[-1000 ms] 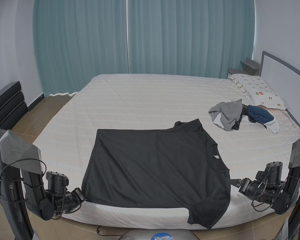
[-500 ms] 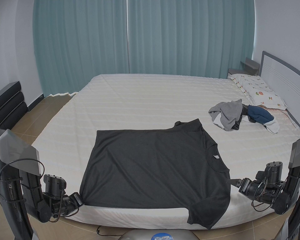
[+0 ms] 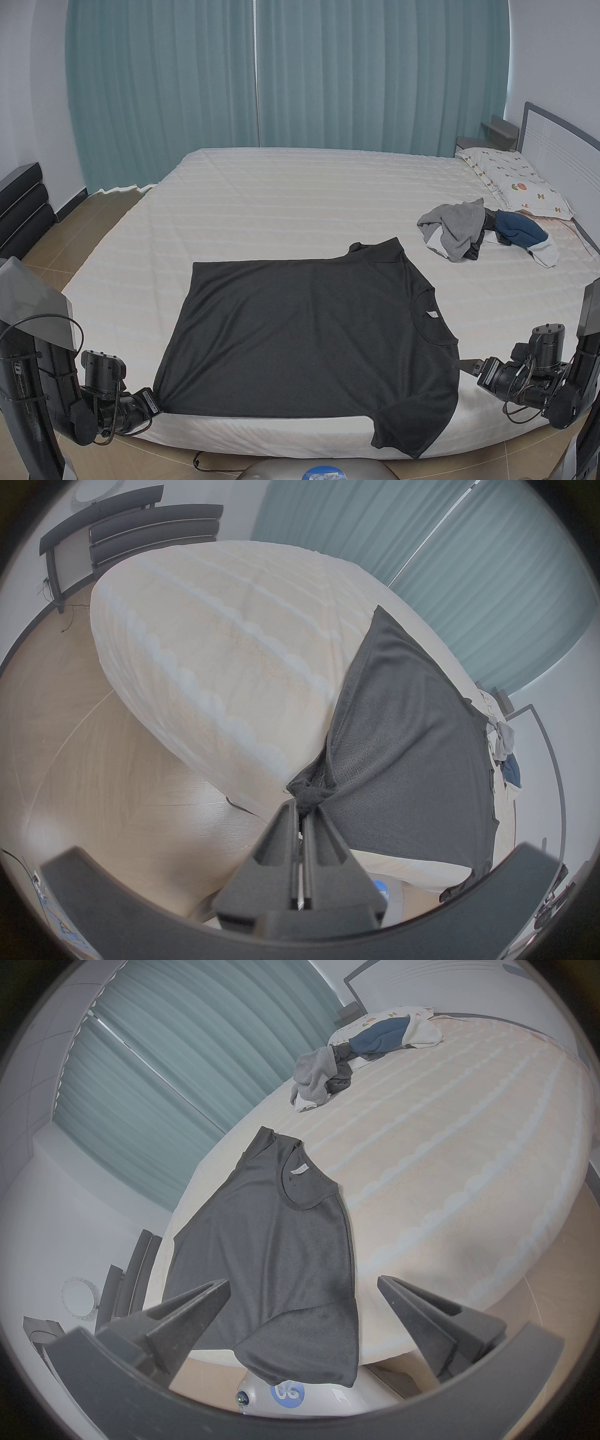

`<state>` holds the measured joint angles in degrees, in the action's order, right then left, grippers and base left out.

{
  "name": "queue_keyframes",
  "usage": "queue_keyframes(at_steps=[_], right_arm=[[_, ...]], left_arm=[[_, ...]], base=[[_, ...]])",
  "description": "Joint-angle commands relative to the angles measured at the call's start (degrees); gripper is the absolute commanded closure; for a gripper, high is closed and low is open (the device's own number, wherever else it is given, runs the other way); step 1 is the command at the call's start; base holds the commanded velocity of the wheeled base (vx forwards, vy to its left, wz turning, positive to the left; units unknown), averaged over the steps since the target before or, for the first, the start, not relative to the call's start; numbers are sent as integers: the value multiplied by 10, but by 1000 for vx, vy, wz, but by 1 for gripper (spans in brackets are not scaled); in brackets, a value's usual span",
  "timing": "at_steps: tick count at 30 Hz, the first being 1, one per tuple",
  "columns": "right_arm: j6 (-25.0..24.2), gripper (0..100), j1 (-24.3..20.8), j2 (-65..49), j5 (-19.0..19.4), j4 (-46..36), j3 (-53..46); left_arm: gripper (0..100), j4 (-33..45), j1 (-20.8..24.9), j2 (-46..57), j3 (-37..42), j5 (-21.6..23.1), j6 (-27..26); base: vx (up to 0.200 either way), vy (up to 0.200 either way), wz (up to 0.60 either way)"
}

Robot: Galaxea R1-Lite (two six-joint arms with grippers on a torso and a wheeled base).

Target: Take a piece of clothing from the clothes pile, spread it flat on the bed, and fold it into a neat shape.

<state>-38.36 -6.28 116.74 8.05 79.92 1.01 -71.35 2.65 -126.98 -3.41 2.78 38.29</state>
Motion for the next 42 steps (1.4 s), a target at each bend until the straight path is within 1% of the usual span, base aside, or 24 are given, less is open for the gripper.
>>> queue_keyframes(at_steps=[1,2,3,7,10,12,14,24,25,35,36,42], right_arm=[[0,0,0,19,1,-3,-10],[0,0,0,19,1,-3,-10],[3,0,0,46,1,4,-10],[6,0,0,89,1,16,-9],[4,0,0,108,2,38,-7],[4,0,-3,136,2,71,-4],[1,0,-14,155,2,95,-2],[-1,0,-18,167,1,98,20],[-1,100,-17,165,1,98,22],[1,100,-9,162,-6,98,16],[6,100,-1,159,-6,98,14],[14,100,13,141,-7,98,0]], left_arm=[[100,0,0,-3,1,0,0],[100,0,0,-3,1,0,0],[100,0,1,-3,1,0,0],[100,0,2,-3,2,1,1],[100,0,3,-3,2,2,1],[100,0,3,-4,1,3,2],[100,0,3,-4,1,3,2],[100,0,3,-4,0,3,2],[100,-1,3,-4,0,3,2],[100,-1,3,-4,0,4,2],[100,-1,3,-5,-1,4,2],[100,-1,3,-5,0,5,2]], base=[[0,0,0],[0,0,0],[0,0,0],[0,0,0],[0,0,0],[0,0,0],[0,0,0],[0,0,0],[0,0,0],[0,0,0],[0,0,0],[0,0,0]])
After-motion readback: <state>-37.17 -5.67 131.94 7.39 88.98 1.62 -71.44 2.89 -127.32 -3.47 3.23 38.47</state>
